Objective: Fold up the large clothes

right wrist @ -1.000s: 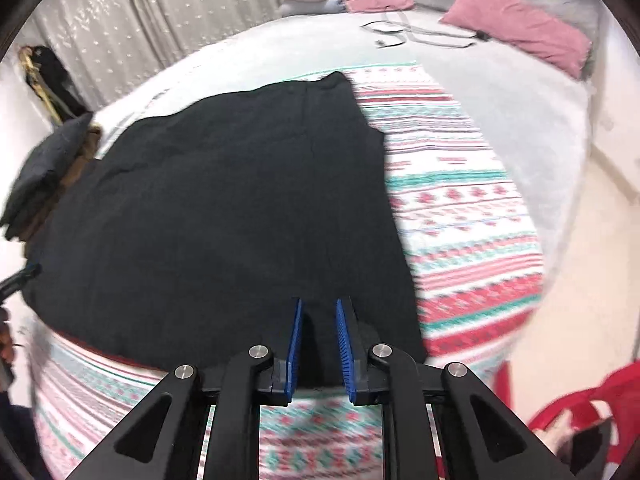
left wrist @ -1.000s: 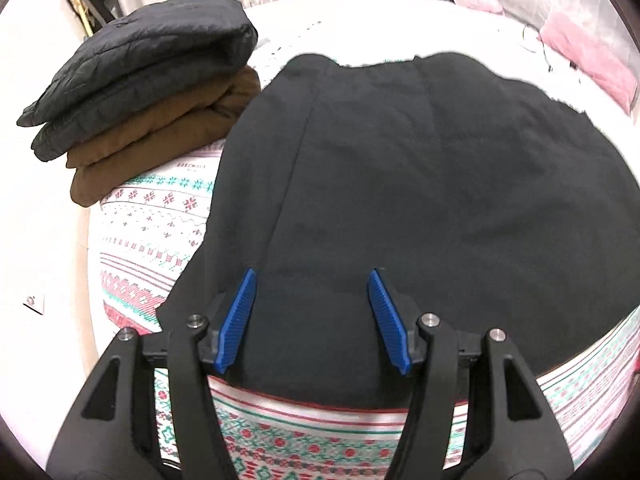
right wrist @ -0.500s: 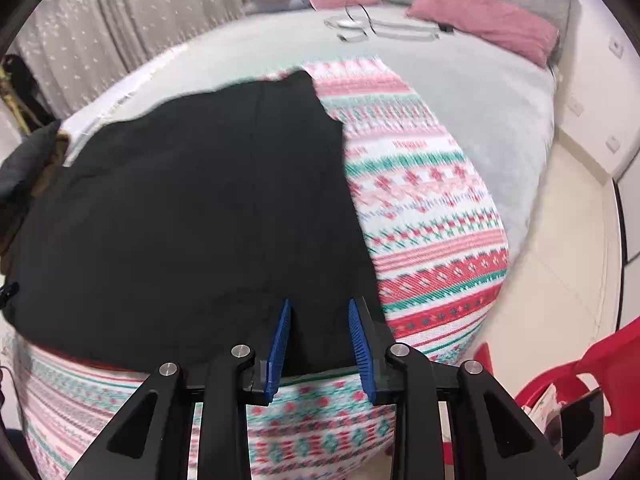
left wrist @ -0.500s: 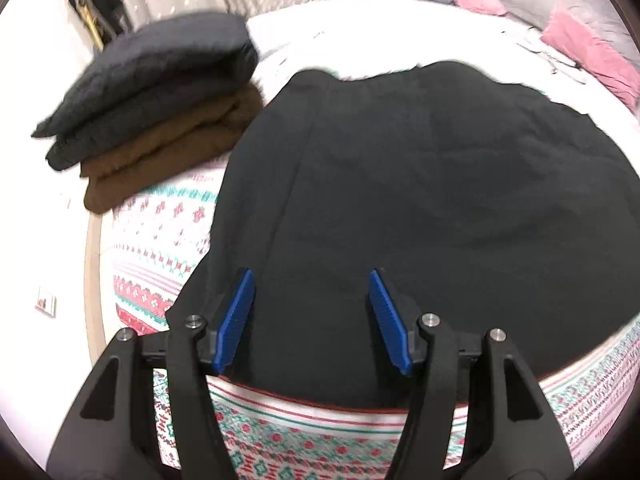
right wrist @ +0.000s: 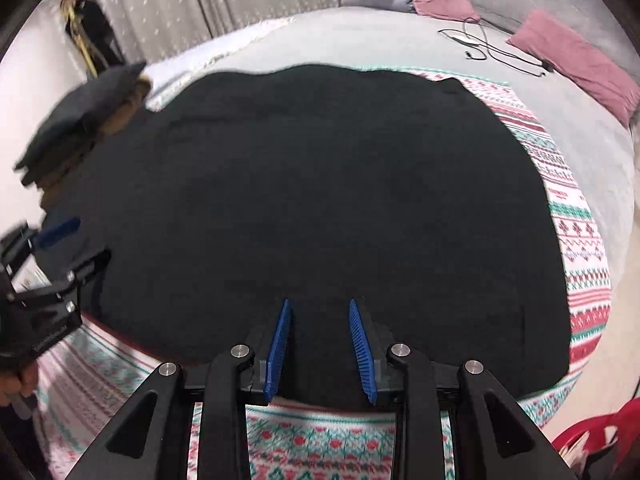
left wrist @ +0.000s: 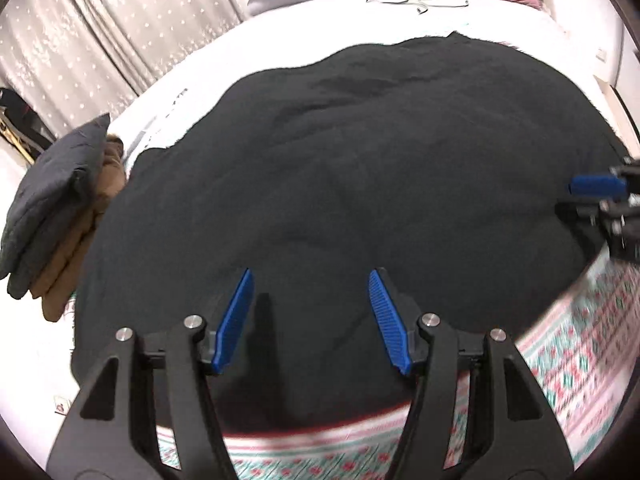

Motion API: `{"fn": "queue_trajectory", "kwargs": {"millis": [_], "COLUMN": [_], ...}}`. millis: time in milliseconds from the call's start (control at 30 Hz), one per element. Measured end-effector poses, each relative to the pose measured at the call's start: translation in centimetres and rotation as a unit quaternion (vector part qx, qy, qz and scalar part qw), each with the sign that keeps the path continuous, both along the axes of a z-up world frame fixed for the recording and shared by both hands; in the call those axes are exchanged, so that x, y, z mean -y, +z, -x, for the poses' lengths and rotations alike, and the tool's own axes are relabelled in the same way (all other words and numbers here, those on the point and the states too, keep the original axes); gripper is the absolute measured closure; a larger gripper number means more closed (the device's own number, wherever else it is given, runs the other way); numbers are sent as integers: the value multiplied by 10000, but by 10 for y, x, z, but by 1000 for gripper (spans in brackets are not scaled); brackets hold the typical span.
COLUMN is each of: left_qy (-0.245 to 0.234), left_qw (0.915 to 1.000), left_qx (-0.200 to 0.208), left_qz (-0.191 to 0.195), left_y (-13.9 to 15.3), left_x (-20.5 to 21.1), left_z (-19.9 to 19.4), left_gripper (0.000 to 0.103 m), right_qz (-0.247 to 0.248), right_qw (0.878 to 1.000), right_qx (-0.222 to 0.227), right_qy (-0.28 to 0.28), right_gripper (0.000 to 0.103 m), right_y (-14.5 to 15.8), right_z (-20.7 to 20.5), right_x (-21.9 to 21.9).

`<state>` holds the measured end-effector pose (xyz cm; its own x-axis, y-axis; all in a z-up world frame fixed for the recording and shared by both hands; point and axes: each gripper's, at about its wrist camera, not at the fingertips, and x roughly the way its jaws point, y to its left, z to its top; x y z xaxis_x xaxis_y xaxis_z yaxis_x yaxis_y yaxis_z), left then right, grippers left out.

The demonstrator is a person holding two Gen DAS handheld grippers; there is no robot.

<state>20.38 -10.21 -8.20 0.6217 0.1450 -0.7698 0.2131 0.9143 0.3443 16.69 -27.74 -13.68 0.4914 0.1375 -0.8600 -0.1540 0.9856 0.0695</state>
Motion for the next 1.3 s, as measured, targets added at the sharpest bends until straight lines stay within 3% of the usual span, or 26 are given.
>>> {"fn": "queue_trajectory", "kwargs": {"millis": [133,533,767,1033,1300], "left_qy": [39,639,917,1208,1200], "left_qw": [9998,9963,9937,9904,9899], "left_qx": [-18,-565,-633,-649,-738], "left_qz": [-209,-40,-117,-145,-162], "left_y": [0,1,-2,-11,-18], "left_x": [6,13,19,10,8], "left_z": [-23,-136,-189,-229,-237], "left_gripper": [38,35,30,26,25], "right_qz": [-179,-303,-395,-486,-573], "right_qw": [9997,9991,9986,9979,9970], "right_qx": [-157,-302,-360,-416,-503], "right_qy": [-49,-43,38,99,119], "right_gripper": [70,62,56,53,49], "right_y": [-2,-7,-8,-7,-11], "right_z": [-9,-28,-34,-38,-49], "right_x": [4,7,6,6,8]}}
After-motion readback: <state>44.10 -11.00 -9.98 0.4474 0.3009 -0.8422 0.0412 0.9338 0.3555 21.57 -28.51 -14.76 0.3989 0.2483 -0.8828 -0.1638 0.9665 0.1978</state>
